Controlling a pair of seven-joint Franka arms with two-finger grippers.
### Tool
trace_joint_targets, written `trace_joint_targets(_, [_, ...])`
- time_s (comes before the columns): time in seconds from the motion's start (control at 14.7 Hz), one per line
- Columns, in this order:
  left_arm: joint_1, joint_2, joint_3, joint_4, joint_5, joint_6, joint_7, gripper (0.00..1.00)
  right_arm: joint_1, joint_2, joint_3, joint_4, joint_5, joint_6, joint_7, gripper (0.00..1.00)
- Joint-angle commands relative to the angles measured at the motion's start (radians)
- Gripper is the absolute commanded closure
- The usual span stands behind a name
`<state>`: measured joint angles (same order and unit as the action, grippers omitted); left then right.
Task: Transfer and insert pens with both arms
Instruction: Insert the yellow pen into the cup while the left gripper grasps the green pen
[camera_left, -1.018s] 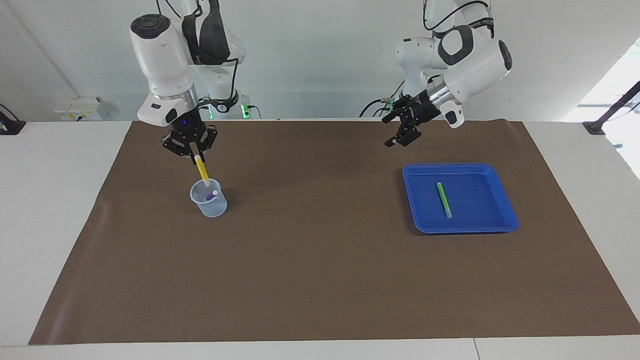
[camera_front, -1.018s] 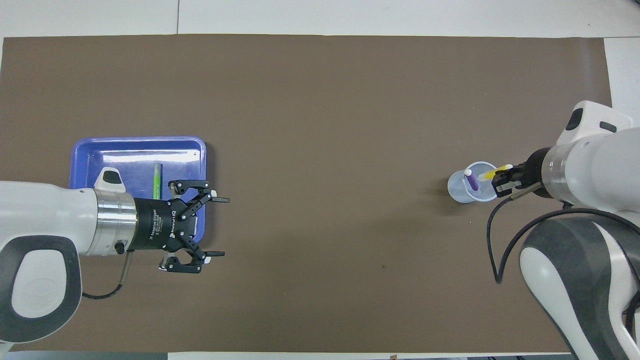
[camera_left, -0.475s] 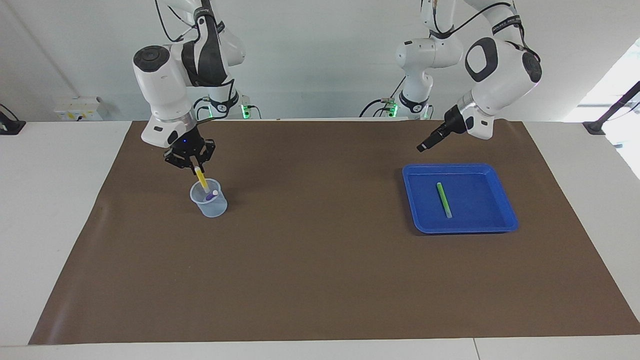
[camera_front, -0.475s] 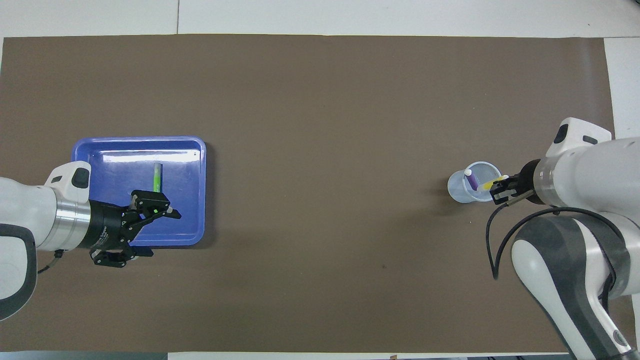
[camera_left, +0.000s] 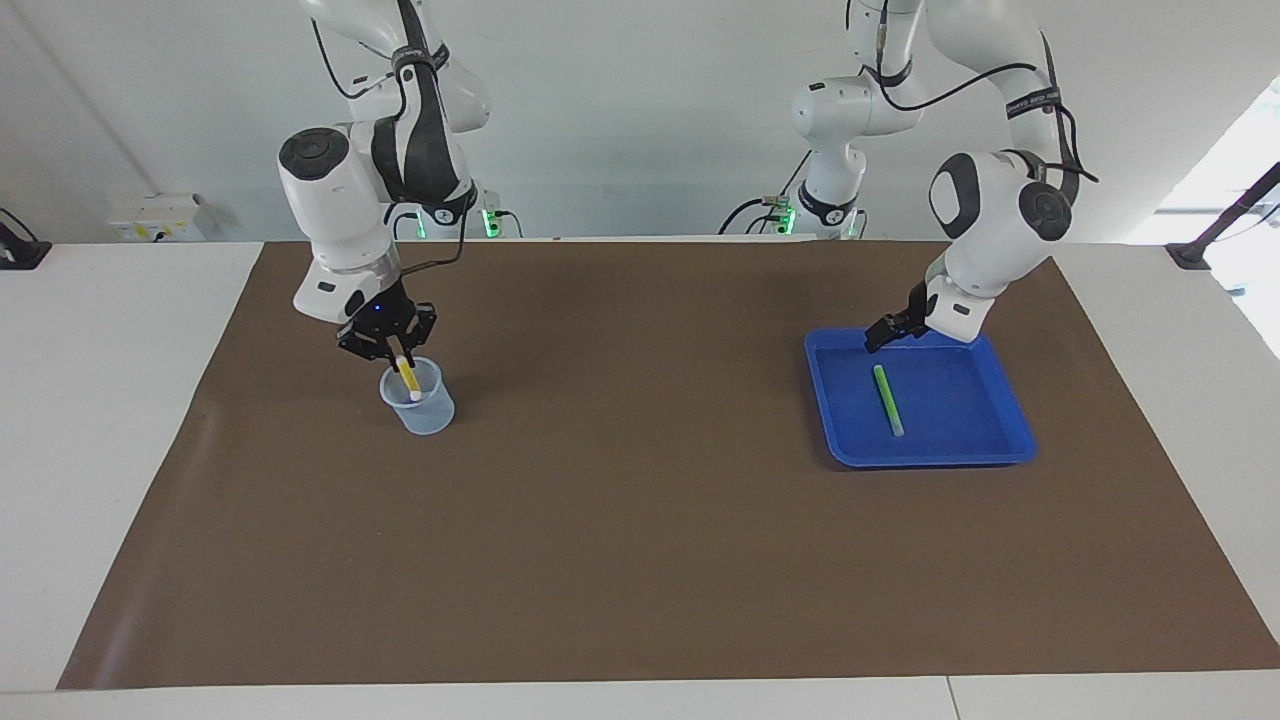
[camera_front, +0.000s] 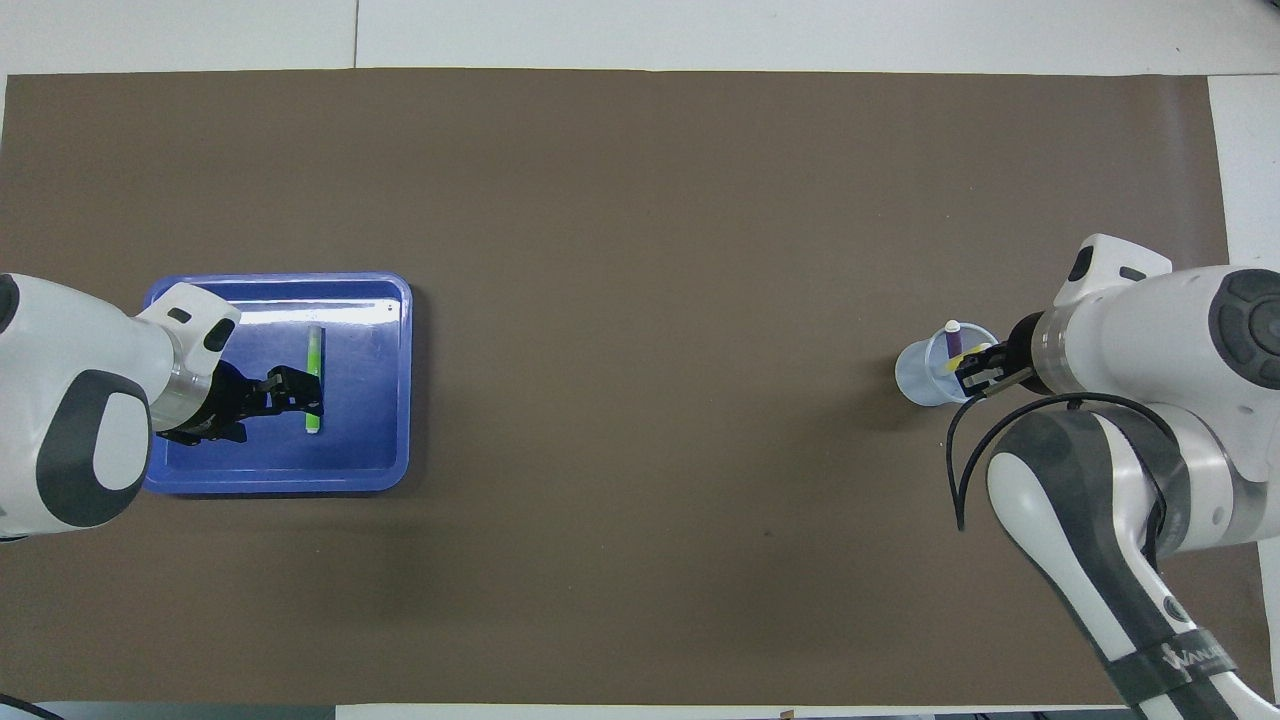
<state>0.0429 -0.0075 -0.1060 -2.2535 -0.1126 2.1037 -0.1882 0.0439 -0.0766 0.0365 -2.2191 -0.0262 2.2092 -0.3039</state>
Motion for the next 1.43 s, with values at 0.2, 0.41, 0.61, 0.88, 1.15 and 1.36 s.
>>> trace_joint_targets(0.2, [-0.004,0.067,-0.001,0.023,0.033,0.093,0.063,0.0,-0.01,0.008,0.0,-0.008,-0.012,0.026,-0.012,0.72])
trace_joint_targets(0.41, [-0.012,0.067,0.0,0.023,0.034,0.117,-0.009,0.0,-0.01,0.008,0.0,-0.008,-0.012,0.026,-0.011,0.49])
trace_joint_targets(0.61, [-0.014,0.069,-0.001,0.023,0.034,0.133,-0.059,0.0,-0.012,0.012,0.0,0.001,-0.012,0.026,-0.006,0.31])
trace_joint_targets(0.88, [-0.015,0.067,-0.003,-0.01,0.036,0.206,-0.043,0.0,-0.015,0.026,-0.01,0.068,-0.009,0.012,0.029,0.04])
trace_joint_targets(1.15, [-0.017,0.089,0.0,-0.02,0.041,0.237,0.145,0.09,-0.016,0.024,-0.041,0.168,-0.006,-0.083,0.097,0.04])
trace_joint_targets(1.36, [-0.034,0.141,-0.001,-0.018,0.12,0.262,0.154,0.1,-0.016,0.041,-0.049,0.293,-0.008,-0.19,0.218,0.0])
